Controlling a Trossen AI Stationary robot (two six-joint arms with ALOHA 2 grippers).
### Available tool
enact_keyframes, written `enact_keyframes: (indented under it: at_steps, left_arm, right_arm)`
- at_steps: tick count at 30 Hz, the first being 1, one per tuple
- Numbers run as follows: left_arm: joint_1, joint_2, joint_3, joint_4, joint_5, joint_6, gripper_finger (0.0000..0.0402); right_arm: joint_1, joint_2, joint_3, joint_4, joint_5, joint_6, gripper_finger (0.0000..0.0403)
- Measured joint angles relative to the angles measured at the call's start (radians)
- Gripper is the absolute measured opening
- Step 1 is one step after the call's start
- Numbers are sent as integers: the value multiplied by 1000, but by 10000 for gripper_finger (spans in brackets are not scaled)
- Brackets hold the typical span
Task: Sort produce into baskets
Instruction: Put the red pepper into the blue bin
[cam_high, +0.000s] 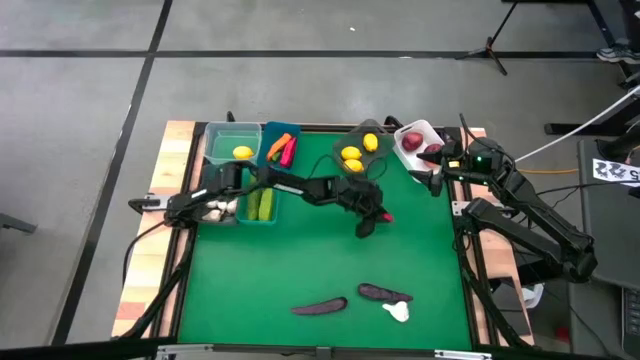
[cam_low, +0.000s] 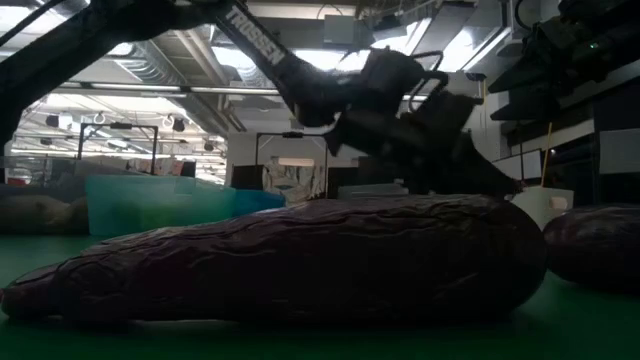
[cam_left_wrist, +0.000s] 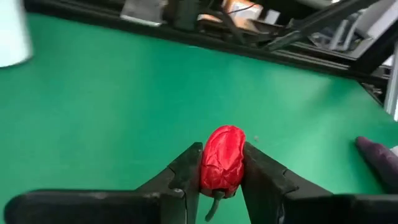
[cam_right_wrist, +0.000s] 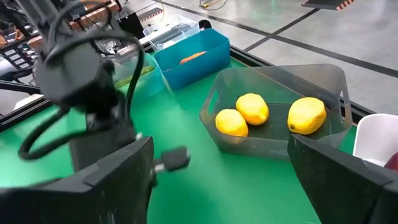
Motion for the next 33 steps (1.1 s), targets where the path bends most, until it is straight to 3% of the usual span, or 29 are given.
enact_keyframes:
  at_steps: [8, 12, 19, 26, 29, 33]
  left_arm:
    - [62, -161, 0, -280, -7, 62, 95]
    - [85, -255, 0, -489, -84, 145, 95]
    - [110, -401, 2, -828, -421, 169, 95]
    - [141, -493, -2, -1143, -868, -29, 95]
    - [162, -528, -43, -1228, -980, -111, 95]
    - [210, -575, -135, -1273, -1029, -200, 95]
  right_arm:
    - [0, 0, 0, 0, 0, 0, 369]
    - [0, 0, 0, 0, 0, 0, 369]
    - [0, 0, 0, 0, 0, 0, 369]
    - [0, 0, 0, 0, 0, 0, 369]
    - [0, 0, 0, 0, 0, 0, 369]
    - [0, 0, 0, 0, 0, 0, 369]
